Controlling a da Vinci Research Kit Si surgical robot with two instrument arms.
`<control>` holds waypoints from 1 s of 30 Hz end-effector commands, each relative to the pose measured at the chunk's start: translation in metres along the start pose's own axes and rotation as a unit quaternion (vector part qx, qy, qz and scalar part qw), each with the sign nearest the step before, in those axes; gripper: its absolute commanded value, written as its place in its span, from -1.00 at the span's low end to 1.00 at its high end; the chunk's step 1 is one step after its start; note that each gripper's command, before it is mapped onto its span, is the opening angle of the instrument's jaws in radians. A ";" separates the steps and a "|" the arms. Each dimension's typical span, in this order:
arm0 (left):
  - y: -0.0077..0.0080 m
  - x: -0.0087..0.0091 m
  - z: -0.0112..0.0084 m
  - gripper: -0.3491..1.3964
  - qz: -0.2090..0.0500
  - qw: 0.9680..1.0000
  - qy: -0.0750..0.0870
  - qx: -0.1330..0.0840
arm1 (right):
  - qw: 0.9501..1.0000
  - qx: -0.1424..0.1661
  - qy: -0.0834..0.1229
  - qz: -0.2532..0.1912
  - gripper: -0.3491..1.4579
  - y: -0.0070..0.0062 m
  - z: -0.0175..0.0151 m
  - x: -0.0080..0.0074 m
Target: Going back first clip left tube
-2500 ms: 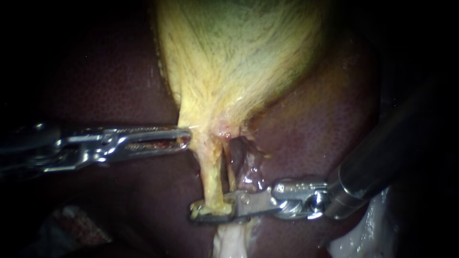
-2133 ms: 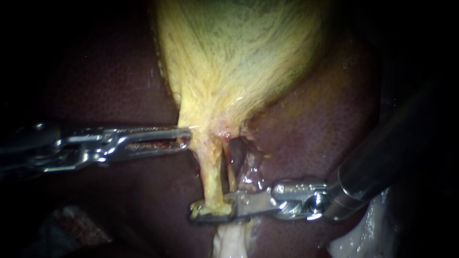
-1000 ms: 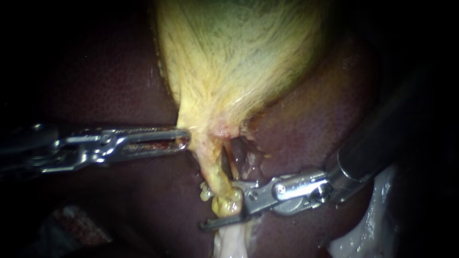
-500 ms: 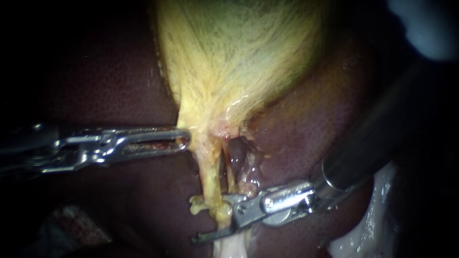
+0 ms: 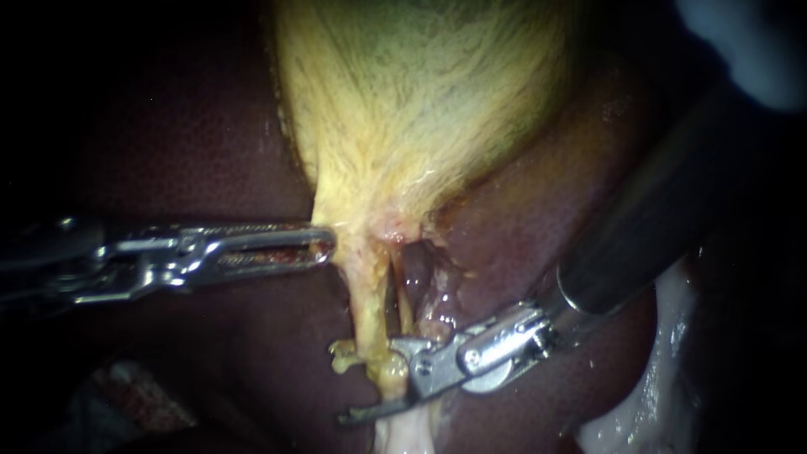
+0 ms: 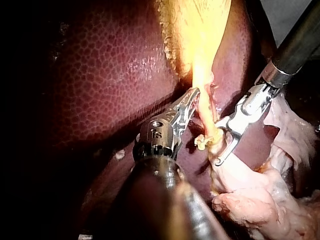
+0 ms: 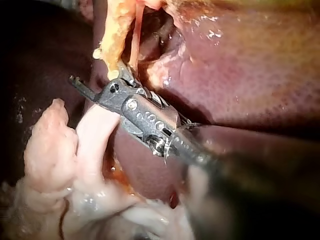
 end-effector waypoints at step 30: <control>-0.0001 -0.0001 0.0001 -0.77 0.000 1.000 0.000 0.000 | 0.985 -0.011 0.019 0.172 0.05 0.0009 -0.0004 0.0013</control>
